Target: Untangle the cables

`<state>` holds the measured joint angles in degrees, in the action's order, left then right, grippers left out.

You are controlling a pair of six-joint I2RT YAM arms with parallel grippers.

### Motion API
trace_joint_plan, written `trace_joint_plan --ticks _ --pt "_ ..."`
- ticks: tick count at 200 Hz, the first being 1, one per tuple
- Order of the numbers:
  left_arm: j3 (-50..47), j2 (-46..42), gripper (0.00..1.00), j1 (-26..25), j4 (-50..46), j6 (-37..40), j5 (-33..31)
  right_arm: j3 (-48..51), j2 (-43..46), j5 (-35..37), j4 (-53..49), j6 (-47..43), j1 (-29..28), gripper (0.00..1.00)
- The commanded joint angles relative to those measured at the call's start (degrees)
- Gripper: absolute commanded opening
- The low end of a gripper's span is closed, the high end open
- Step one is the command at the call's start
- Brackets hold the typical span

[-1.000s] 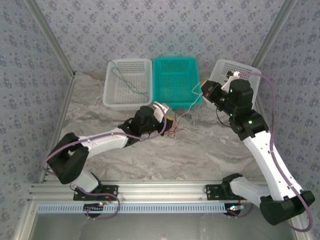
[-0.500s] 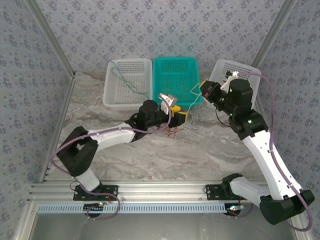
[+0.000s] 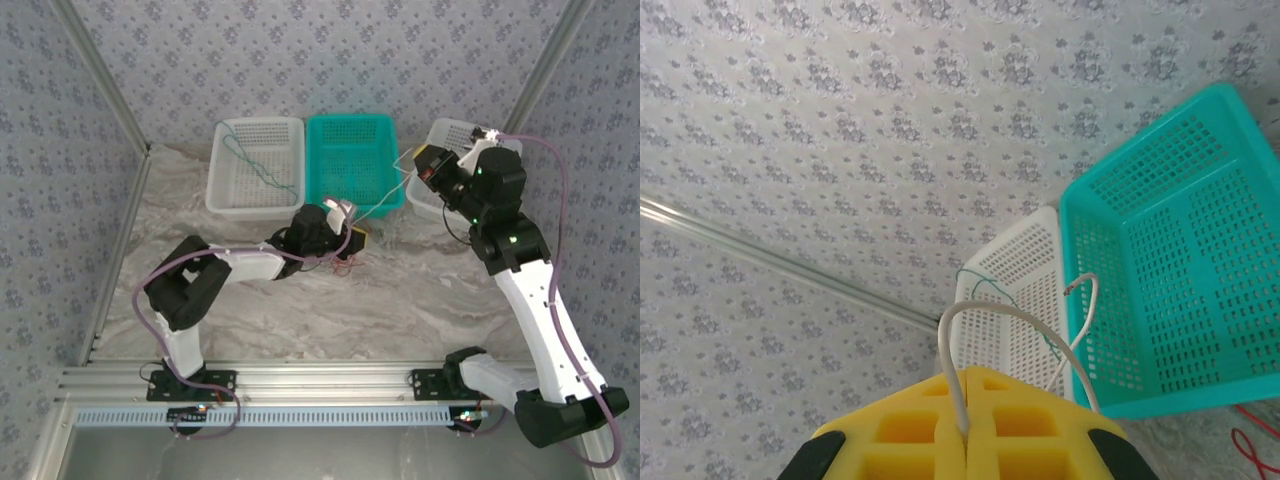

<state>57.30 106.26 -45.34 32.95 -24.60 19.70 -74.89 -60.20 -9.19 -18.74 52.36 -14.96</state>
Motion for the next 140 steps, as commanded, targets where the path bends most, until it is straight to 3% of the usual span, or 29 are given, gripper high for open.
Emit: trace_joint_plan --ticks 1,22,80,95,115,140 --pt "-2.8 -1.5 0.11 1.7 2.8 -1.8 1.0 -2.2 0.4 0.9 -2.1 0.9 2.0 0.00" --pt "-4.6 -5.0 0.00 2.6 1.9 -1.5 1.3 -2.0 0.9 1.9 -3.9 0.2 4.3 0.00" --pt "-3.7 -22.8 0.00 4.2 -11.9 3.2 -2.1 -0.5 2.3 12.5 -10.0 -7.0 10.2 0.00" --pt "-3.2 -25.9 0.00 4.9 -11.6 1.3 -1.2 1.1 2.3 11.4 -9.2 -6.5 11.3 0.00" --pt "-0.8 -25.6 0.00 7.2 -7.7 -7.4 6.5 5.0 1.3 4.8 -4.2 -3.7 11.1 0.00" --pt "4.1 -24.0 0.00 8.1 -10.9 -12.5 10.4 6.1 -1.8 1.3 -3.8 -3.4 10.1 0.00"
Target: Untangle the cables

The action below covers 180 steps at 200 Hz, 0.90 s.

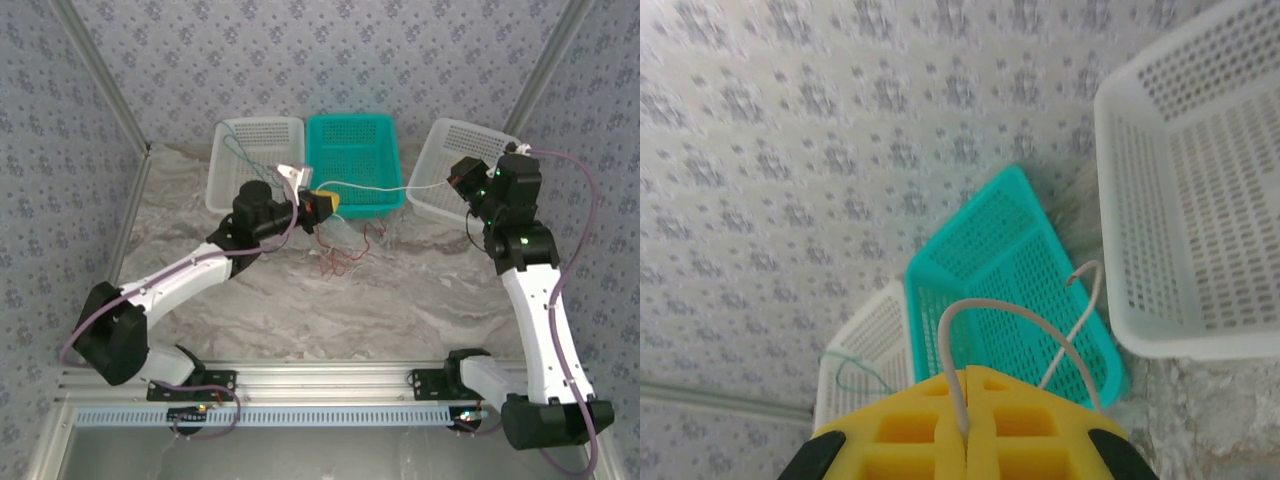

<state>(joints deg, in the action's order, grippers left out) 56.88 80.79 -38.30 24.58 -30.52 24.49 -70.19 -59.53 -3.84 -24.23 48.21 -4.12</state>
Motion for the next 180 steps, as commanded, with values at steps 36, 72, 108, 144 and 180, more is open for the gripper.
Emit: trace_joint_plan --ticks 36,72,108,144,180 --pt "11.8 -2.1 0.00 -0.1 -31.3 14.7 -11.8 1.4 -3.1 -2.5 -0.7 -0.4 0.0 0.00" --pt "11.8 -3.5 0.00 0.0 -33.2 19.8 -15.7 3.3 -5.4 -11.0 9.6 -1.5 -1.9 0.00" --pt "17.7 6.8 0.01 0.0 -27.5 17.7 -14.7 -10.1 -20.0 -17.6 11.8 -7.3 -5.8 0.00" --pt "26.4 18.3 0.03 0.4 -24.8 20.2 -20.2 -28.5 -35.6 -17.6 8.8 -13.9 -6.1 0.00" --pt "37.9 30.2 0.12 3.2 -25.7 19.3 -24.2 -40.8 -47.8 -16.3 9.2 -16.6 -6.7 0.00"
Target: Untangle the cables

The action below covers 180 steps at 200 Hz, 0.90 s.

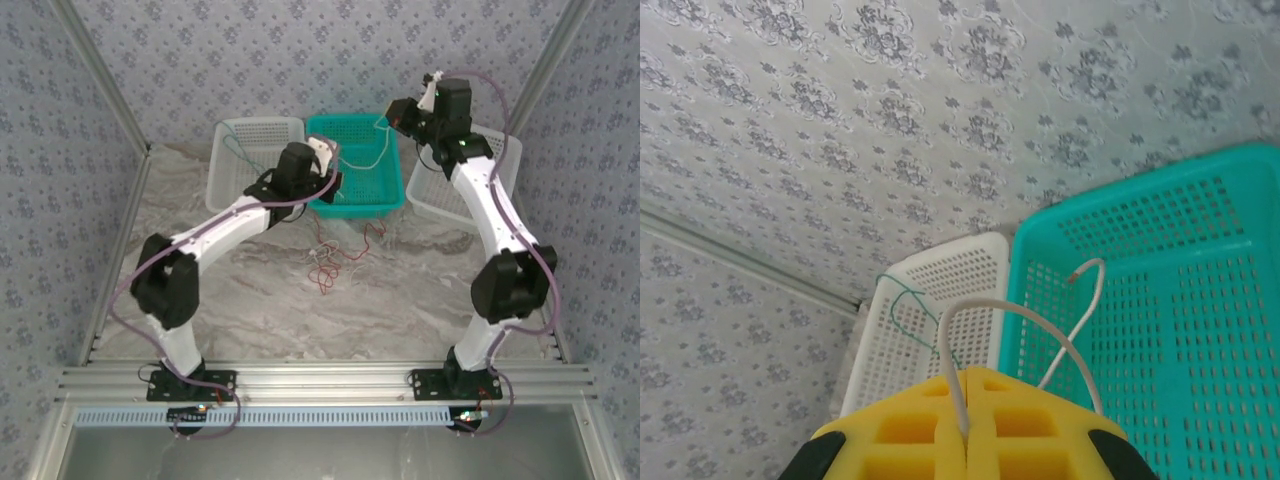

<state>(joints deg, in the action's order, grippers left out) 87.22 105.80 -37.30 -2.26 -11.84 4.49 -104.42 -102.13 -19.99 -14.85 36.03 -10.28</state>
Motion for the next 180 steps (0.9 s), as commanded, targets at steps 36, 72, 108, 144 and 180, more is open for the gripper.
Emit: trace_joint_plan --ticks 36,72,108,144,180 --pt "19.4 13.3 0.43 2.8 -7.1 1.7 -4.8 -14.0 -15.6 1.7 -2.6 -7.9 -1.9 0.00" --pt "35.6 23.0 0.49 3.5 -21.5 1.7 -2.3 -19.6 -24.6 5.4 -6.4 -11.6 -3.2 0.00" --pt "34.2 22.5 0.68 3.0 -19.6 -0.5 5.1 -30.5 -33.9 7.5 -15.0 -14.7 -3.7 0.00" --pt "27.9 17.2 0.94 2.4 -16.9 -3.1 9.9 -33.8 -36.7 10.5 -17.2 -16.1 -4.4 0.11" --pt "18.7 8.2 0.99 2.8 -13.5 -3.9 9.7 -37.4 -37.2 19.8 -21.3 -19.0 -5.2 0.10"
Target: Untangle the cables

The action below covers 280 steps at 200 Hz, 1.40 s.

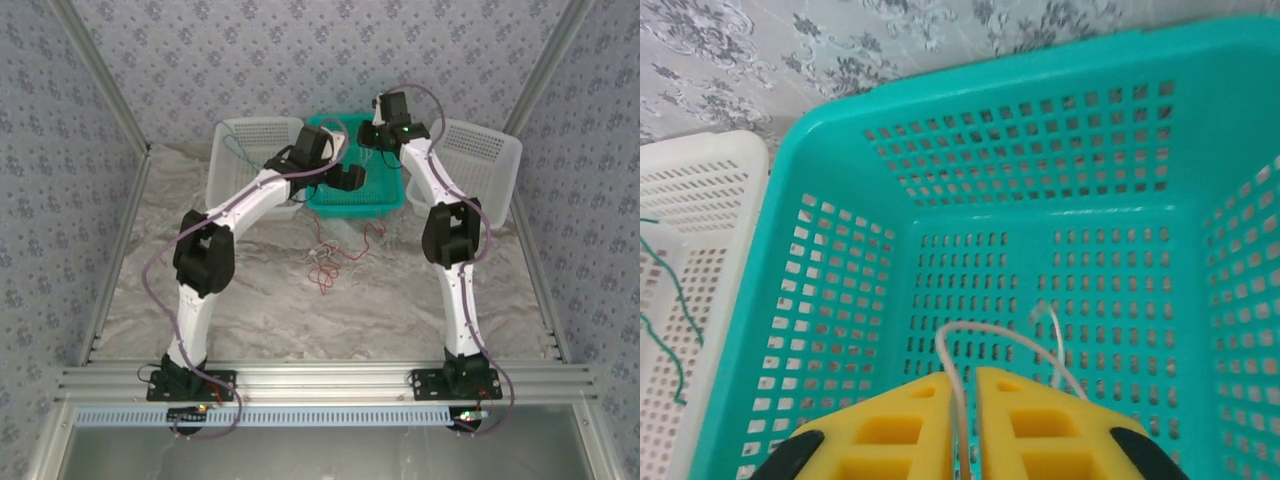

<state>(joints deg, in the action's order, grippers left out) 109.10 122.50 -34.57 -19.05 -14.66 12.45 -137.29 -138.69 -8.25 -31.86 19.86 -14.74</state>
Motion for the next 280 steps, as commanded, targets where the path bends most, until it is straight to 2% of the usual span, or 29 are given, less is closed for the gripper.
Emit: trace_joint_plan --ticks 1,15,27,60,75,98,121,140,178,195,232,260,280 --pt "-3.5 -8.7 0.99 0.1 3.3 -1.1 1.7 -4.6 -0.7 8.3 -4.5 -2.7 -0.7 0.09" --pt "-7.6 -12.5 0.99 0.9 4.8 -1.6 1.7 -5.6 -0.9 9.0 -5.4 -0.6 0.7 0.00" --pt "-11.3 -15.5 0.99 1.9 6.2 -2.3 1.6 -6.2 -0.6 8.8 -5.5 0.6 1.7 0.00" --pt "-18.0 -22.1 0.99 3.3 7.3 -1.6 0.6 -7.7 -1.2 0.3 -3.1 -1.1 0.7 0.04" --pt "-20.7 -24.7 0.99 3.3 9.2 -2.6 1.4 -8.8 -2.1 -0.8 -3.1 -3.8 -1.2 0.09" --pt "-25.9 -29.3 0.99 3.2 12.7 -4.7 2.6 -10.7 -3.6 1.4 -5.1 -5.8 -3.5 0.26" --pt "-30.1 -34.2 0.99 2.7 13.9 -4.5 2.2 -10.7 -3.6 2.4 -6.2 -2.2 -3.5 0.43" --pt "-32.1 -37.3 0.99 1.6 13.1 -3.5 0.8 -10.7 -2.6 1.2 -6.9 0.9 -3.3 0.47" --pt "-32.4 -40.8 0.99 -2.4 5.2 -0.7 -5.2 -8.9 4.1 0.4 -12.2 4.9 -3.2 0.47" --pt "-34.7 -42.6 0.99 -4.2 4.1 -1.3 -5.9 -1.4 11.4 -1.4 -12.9 5.3 -3.1 0.47" --pt "-39.2 -44.5 0.98 -6.1 0.7 -3.7 -7.0 30.5 35.4 -4.5 -4.3 4.8 -3.3 0.47" --pt "-39.0 -41.2 0.94 -6.1 -4.8 -3.6 -6.6 53.2 53.8 -5.4 3.8 4.8 -4.4 0.48" --pt "-37.3 -36.2 0.92 -5.6 -7.8 -4.5 -5.0 63.9 63.4 -2.4 5.1 5.5 -6.6 0.48"
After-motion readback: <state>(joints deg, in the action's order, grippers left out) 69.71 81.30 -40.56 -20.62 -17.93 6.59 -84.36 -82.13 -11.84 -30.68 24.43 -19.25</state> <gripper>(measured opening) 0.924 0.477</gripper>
